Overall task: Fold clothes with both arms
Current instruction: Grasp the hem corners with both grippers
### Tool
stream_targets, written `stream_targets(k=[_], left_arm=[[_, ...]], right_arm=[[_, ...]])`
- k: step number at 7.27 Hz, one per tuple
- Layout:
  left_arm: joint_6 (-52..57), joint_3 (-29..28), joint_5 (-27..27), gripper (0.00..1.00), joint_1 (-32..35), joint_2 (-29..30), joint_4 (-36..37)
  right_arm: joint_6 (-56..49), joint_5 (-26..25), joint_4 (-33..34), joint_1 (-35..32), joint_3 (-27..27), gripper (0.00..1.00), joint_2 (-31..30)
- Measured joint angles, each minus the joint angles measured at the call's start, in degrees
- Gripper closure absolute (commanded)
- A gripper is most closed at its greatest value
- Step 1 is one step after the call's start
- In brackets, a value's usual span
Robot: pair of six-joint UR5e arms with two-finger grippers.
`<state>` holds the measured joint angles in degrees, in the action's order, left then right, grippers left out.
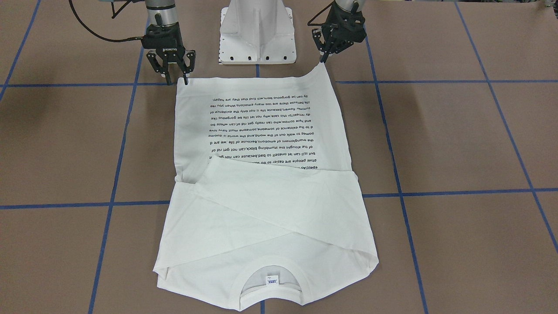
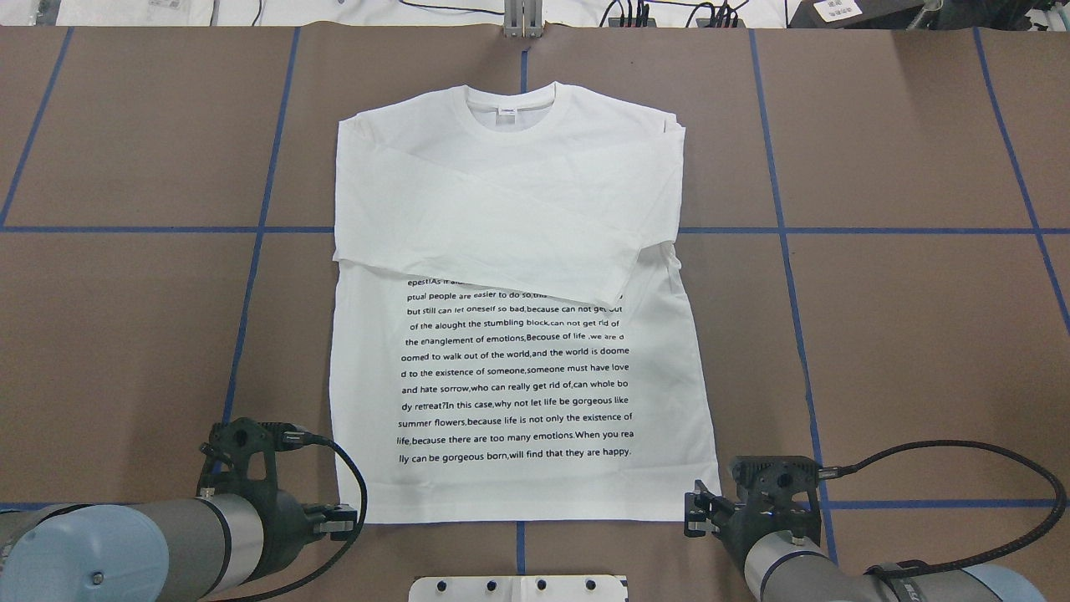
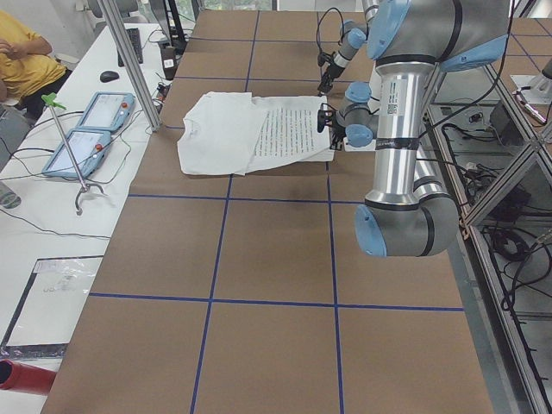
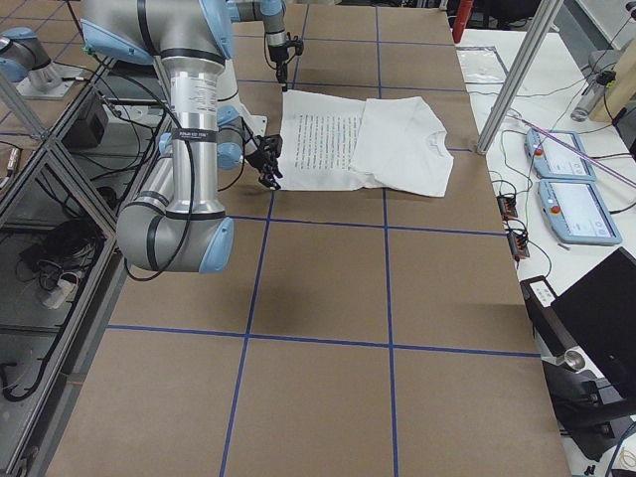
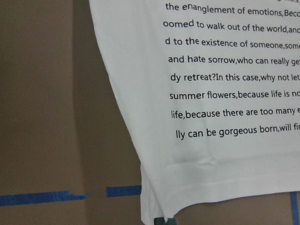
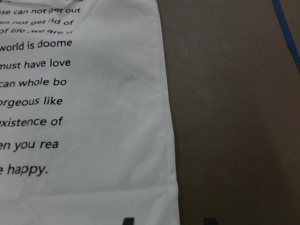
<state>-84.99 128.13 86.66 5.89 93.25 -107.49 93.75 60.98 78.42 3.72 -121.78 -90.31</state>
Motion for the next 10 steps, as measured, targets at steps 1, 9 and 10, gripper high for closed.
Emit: stream_targets(k=[1,9,10], left_arm=[[0.0,0.0,0.0,1.0,0.0,0.0,0.0],[0.0,0.4,0.0,1.0,0.0,0.0,0.0],[0.0,0.5,0.0,1.0,0.0,0.0,0.0]], right_arm=[[0.1,-0.4,0.0,0.3,0.1,0.46,0.0],[0.8,-1.5,0.2,1.9,1.2,0.56,0.1],[0.8,-1.6,0.2,2.0,1.2,0.57,0.1]])
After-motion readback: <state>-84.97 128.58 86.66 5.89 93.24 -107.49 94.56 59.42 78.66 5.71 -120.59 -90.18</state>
